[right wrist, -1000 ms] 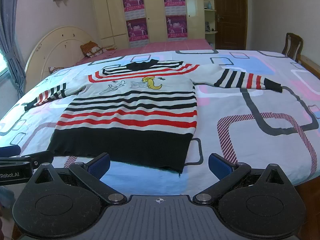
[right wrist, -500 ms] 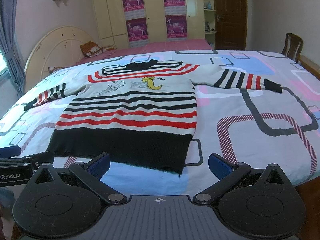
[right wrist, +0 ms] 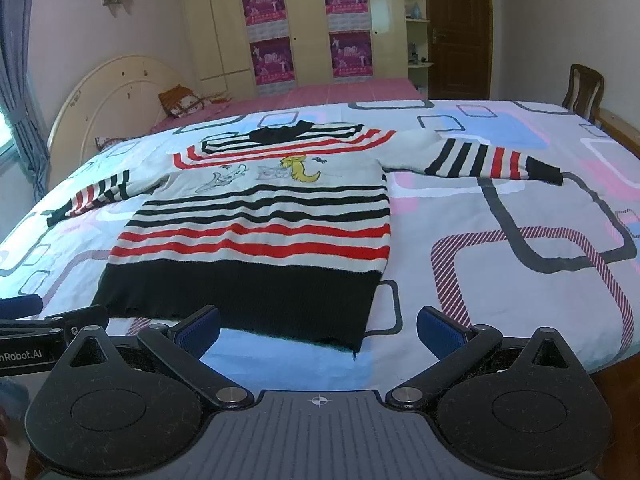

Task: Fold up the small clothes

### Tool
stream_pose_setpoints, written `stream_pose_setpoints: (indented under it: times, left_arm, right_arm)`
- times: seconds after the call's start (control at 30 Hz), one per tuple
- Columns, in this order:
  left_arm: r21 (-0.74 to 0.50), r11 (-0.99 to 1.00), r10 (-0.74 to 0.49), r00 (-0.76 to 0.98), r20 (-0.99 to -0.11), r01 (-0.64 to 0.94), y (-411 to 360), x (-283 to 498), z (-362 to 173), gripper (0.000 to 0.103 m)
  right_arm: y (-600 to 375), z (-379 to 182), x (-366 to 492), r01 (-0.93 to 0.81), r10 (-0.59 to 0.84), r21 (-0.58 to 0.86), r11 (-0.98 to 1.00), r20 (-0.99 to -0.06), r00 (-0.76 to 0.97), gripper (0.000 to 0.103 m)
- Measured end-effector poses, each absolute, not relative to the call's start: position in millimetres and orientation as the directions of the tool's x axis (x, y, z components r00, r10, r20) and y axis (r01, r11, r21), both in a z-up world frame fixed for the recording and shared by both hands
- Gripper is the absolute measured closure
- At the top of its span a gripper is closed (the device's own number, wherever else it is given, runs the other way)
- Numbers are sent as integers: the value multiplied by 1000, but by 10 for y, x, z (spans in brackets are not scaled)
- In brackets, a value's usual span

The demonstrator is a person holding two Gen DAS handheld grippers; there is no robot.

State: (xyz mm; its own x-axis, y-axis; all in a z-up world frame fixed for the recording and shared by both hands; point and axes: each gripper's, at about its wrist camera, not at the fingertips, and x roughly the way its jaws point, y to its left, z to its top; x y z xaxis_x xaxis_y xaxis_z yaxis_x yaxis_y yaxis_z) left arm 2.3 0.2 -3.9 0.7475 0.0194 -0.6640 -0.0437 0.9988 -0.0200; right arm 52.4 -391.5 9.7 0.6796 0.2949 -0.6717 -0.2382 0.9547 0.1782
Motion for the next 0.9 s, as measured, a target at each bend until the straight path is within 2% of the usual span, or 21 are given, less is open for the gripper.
stream_pose_setpoints:
  times: [0.9]
  left_arm:
    - [-18,999,17,746,-665,-39,-5,36,-42,0]
  right_arm:
    - [-3932,111,538,-239,294,177,955,-673,678,0]
